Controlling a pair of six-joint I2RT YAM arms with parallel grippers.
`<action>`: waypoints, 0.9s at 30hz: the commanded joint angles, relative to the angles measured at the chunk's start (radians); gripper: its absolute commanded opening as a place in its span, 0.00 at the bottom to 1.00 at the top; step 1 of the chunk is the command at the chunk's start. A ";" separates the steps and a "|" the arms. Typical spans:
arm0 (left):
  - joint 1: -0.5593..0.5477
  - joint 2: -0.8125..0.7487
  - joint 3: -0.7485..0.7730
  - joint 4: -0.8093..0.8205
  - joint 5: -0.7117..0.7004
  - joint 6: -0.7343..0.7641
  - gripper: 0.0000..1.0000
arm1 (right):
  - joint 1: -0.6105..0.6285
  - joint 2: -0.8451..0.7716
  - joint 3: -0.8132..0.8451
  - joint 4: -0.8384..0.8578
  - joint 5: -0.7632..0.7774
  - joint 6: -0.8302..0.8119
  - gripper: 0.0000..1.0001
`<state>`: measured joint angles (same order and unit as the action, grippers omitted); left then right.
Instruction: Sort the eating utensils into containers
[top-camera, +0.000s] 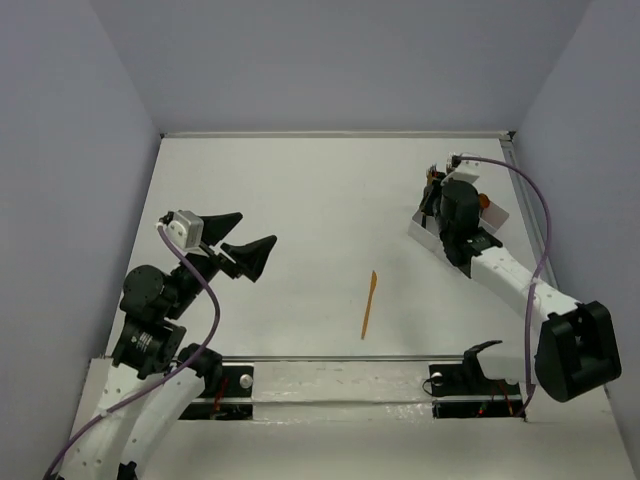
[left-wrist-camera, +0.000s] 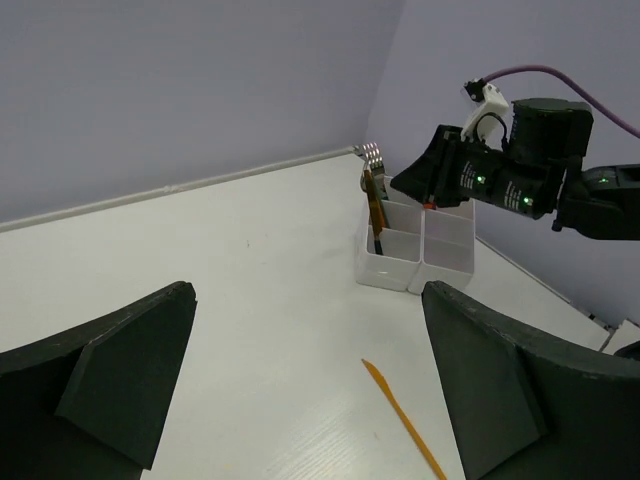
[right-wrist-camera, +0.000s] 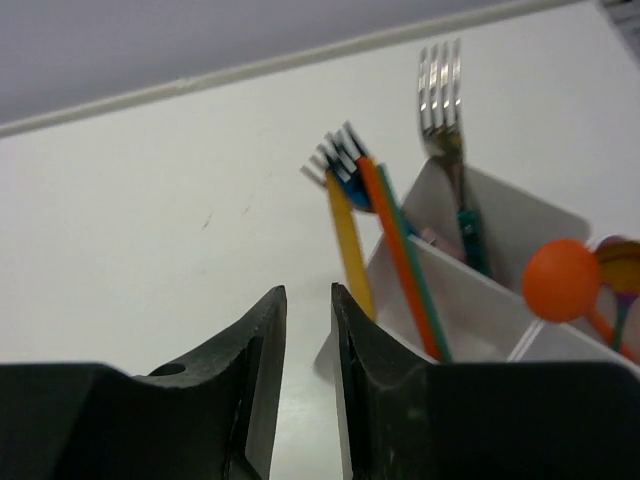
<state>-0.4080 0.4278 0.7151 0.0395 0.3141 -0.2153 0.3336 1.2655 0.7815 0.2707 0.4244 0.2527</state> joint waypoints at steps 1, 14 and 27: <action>0.015 0.015 -0.005 0.054 0.017 -0.004 0.99 | 0.054 -0.029 0.064 -0.435 -0.309 0.140 0.33; 0.015 0.005 -0.005 0.056 0.025 -0.007 0.99 | 0.400 0.081 0.072 -0.802 -0.352 0.261 0.55; 0.015 -0.014 -0.005 0.057 0.025 -0.009 0.99 | 0.487 0.293 0.102 -0.751 -0.345 0.335 0.52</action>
<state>-0.3973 0.4232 0.7124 0.0414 0.3256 -0.2188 0.8078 1.5337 0.8501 -0.4866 0.0616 0.5526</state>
